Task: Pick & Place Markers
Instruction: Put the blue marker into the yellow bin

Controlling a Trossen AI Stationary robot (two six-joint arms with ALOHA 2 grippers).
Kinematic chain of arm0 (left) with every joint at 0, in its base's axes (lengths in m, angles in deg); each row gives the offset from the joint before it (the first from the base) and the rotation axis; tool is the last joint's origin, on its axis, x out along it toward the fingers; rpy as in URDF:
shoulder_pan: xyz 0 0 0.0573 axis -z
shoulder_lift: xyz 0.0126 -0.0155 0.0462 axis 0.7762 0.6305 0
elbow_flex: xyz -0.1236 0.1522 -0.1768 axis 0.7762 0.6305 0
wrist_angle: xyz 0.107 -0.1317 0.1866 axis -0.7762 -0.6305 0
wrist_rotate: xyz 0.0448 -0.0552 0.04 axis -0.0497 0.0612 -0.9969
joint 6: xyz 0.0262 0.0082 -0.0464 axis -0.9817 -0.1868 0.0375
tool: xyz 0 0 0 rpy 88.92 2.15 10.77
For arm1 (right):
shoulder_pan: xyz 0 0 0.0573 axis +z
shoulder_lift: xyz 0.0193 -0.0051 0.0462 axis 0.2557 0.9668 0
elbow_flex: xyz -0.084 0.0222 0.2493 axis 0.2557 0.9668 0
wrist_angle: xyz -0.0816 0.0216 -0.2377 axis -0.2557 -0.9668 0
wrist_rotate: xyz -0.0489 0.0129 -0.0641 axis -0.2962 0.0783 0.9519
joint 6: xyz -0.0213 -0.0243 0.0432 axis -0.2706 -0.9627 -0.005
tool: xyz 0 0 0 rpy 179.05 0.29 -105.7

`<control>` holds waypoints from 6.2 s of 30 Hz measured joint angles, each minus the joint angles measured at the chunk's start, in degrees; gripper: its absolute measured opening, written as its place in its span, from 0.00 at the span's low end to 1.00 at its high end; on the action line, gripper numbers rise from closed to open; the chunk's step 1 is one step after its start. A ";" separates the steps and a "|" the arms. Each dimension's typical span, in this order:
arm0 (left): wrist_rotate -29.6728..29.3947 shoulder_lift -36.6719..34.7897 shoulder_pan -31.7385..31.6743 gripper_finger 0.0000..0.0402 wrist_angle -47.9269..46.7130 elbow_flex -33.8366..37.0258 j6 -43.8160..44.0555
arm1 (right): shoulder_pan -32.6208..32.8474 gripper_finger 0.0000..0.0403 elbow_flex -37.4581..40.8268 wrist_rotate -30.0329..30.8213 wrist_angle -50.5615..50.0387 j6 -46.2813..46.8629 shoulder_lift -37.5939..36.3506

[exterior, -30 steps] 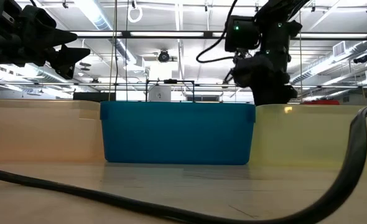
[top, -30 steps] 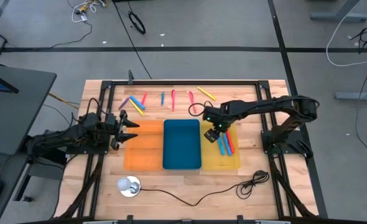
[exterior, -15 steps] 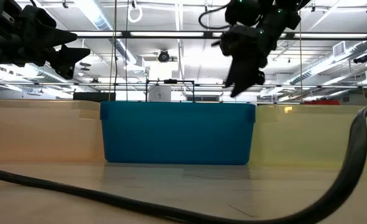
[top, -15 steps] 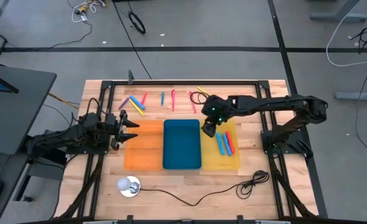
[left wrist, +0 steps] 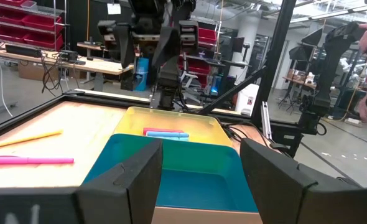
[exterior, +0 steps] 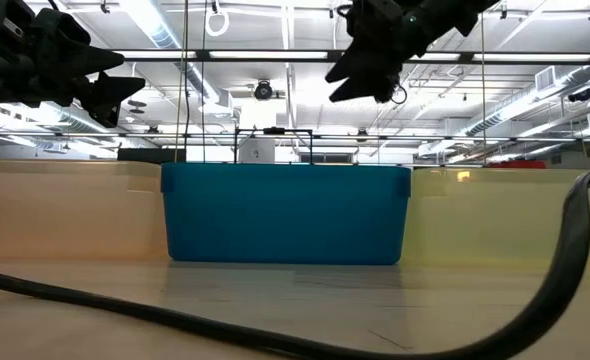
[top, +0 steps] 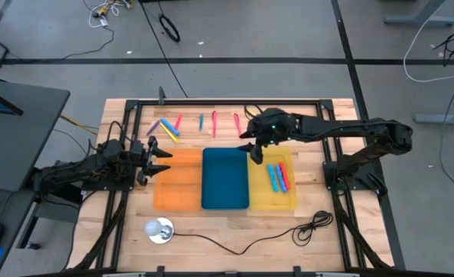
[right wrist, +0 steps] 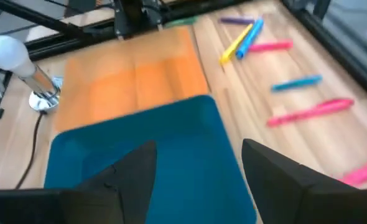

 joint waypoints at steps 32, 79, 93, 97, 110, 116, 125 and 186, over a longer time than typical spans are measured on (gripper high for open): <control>-0.02 0.01 0.01 0.55 0.00 0.00 0.02 | 0.10 0.58 21.74 -4.65 49.96 -2.74 -3.49; -16.96 9.81 0.00 0.56 -11.49 -17.97 1.22 | -4.19 0.58 21.65 -4.60 52.90 4.99 -9.77; -16.78 31.12 0.00 0.76 -28.62 -38.95 -8.88 | -10.75 0.58 21.65 -20.13 50.08 7.56 -15.38; -17.20 36.56 0.02 0.75 -36.99 -44.99 -12.61 | -11.09 0.58 21.65 -21.62 49.99 7.92 -15.56; -17.42 50.12 0.02 0.75 -59.97 -58.42 -21.03 | -11.09 0.58 21.65 -24.17 49.59 7.94 -15.56; -17.46 55.34 0.02 0.75 -68.45 -62.26 -27.50 | -11.06 0.58 21.65 -24.17 49.59 7.94 -15.56; -24.30 62.22 -0.07 0.75 -75.88 -63.87 -38.36 | -11.06 0.58 21.65 -24.17 49.59 7.94 -15.56; -26.28 99.25 -35.26 0.75 -70.60 -76.81 -96.19 | -11.17 0.58 21.69 -30.05 51.40 8.15 -15.56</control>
